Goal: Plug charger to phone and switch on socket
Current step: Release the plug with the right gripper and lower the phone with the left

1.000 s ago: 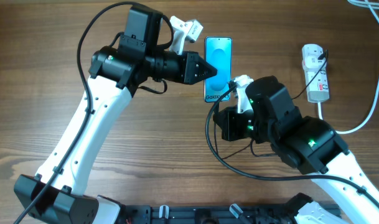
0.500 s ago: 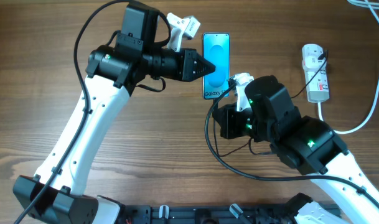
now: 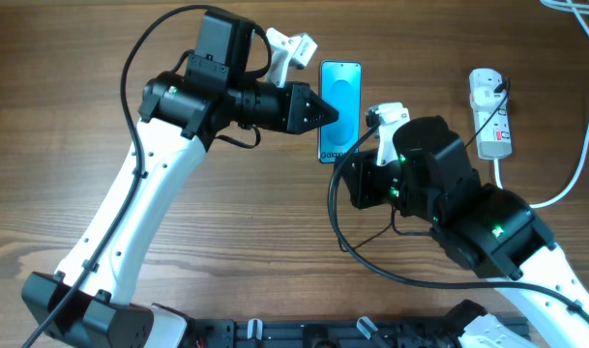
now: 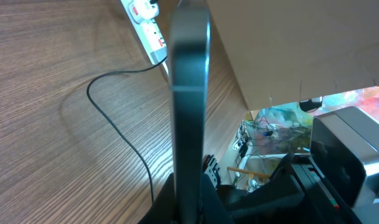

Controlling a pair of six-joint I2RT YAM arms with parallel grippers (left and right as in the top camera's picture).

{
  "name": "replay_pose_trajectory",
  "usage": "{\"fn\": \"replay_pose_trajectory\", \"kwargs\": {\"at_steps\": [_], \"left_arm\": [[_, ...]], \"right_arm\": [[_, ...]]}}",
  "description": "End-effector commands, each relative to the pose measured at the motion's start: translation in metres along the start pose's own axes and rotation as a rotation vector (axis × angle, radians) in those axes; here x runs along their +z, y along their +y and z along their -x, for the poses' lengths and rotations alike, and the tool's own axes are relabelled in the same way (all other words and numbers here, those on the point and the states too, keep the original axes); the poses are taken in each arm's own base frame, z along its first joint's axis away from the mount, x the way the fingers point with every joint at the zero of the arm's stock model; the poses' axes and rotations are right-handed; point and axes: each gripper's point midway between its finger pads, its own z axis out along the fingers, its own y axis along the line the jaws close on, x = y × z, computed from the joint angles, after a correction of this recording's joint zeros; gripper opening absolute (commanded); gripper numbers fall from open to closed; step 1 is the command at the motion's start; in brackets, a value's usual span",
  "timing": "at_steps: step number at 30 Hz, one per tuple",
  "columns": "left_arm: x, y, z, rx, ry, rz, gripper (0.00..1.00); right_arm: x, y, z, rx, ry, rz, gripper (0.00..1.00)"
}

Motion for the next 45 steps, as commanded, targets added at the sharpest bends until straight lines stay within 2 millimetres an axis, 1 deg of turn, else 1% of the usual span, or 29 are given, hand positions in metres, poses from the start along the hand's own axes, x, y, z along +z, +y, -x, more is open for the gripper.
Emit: {"fn": "replay_pose_trajectory", "kwargs": {"at_steps": [1, 2, 4, 5, 6, 7, 8, 9, 10, 11, 14, 16, 18, 20, 22, 27, 31, 34, 41, 45], "left_arm": [[-0.006, -0.015, 0.0, 0.028, -0.008, -0.046, 0.04], [-0.006, -0.014, 0.001, 0.029, -0.013, -0.04, 0.04], [-0.007, -0.01, 0.003, 0.024, -0.02, -0.024, 0.04], [-0.008, -0.008, 0.004, 0.023, -0.024, -0.014, 0.04], [-0.008, -0.006, 0.004, 0.022, -0.028, -0.004, 0.04], [-0.009, -0.003, 0.005, 0.019, -0.033, 0.008, 0.04], [-0.009, -0.002, 0.005, 0.017, -0.034, 0.015, 0.04], [-0.009, -0.001, 0.005, 0.014, -0.034, 0.02, 0.04], [-0.009, 0.0, 0.005, 0.011, -0.032, 0.024, 0.04], [-0.007, 0.002, 0.004, 0.004, -0.026, 0.026, 0.04], [-0.004, 0.007, 0.001, -0.013, -0.011, 0.03, 0.04], [0.0, 0.014, -0.003, -0.036, 0.009, 0.041, 0.04], [0.004, 0.025, -0.007, -0.062, 0.023, 0.073, 0.04], [0.009, 0.045, -0.014, -0.101, 0.043, 0.139, 0.04], [0.015, 0.061, -0.02, -0.141, 0.075, 0.18, 0.04], [0.038, 0.097, -0.038, -0.252, 0.177, 0.22, 0.04], [0.058, 0.127, -0.046, -0.307, 0.229, 0.247, 0.04], [0.072, 0.145, -0.049, -0.331, 0.252, 0.254, 0.04], [0.096, 0.177, -0.051, -0.328, 0.268, 0.255, 0.04], [0.104, 0.188, -0.056, -0.34, 0.284, 0.258, 0.04]], "right_arm": [[-0.009, 0.0, 0.008, -0.005, -0.032, -0.013, 0.23], [-0.01, -0.001, 0.005, 0.005, -0.02, -0.018, 0.33], [-0.013, -0.003, 0.001, 0.028, -0.011, -0.021, 0.42], [-0.016, -0.002, 0.0, 0.032, -0.009, -0.018, 0.49], [-0.019, -0.002, -0.001, 0.031, -0.011, -0.013, 0.59], [-0.023, -0.001, -0.002, 0.032, -0.014, -0.011, 0.74], [-0.029, -0.001, -0.003, 0.031, -0.02, -0.008, 0.86], [-0.032, -0.001, -0.003, 0.03, -0.026, -0.004, 0.94], [-0.037, 0.0, -0.003, 0.029, -0.036, 0.001, 0.99], [-0.047, 0.001, -0.002, 0.046, -0.06, 0.008, 1.0], [-0.058, -0.009, -0.002, 0.094, -0.097, -0.034, 0.99], [-0.064, -0.019, -0.005, 0.104, -0.106, -0.084, 1.0], [-0.065, -0.025, -0.008, 0.109, -0.1, -0.113, 1.0], [-0.064, -0.028, -0.011, 0.112, -0.087, -0.128, 1.0], [-0.062, -0.029, -0.013, 0.113, -0.077, -0.135, 1.0], [-0.054, -0.032, -0.016, 0.143, -0.049, -0.154, 0.99], [-0.043, -0.038, -0.022, 0.161, -0.003, -0.187, 1.0], [-0.032, -0.042, -0.026, 0.165, 0.037, -0.213, 1.0], [-0.013, -0.046, -0.032, 0.183, 0.097, -0.244, 1.0], [-0.007, -0.048, -0.035, 0.224, 0.116, -0.257, 1.0]]}}
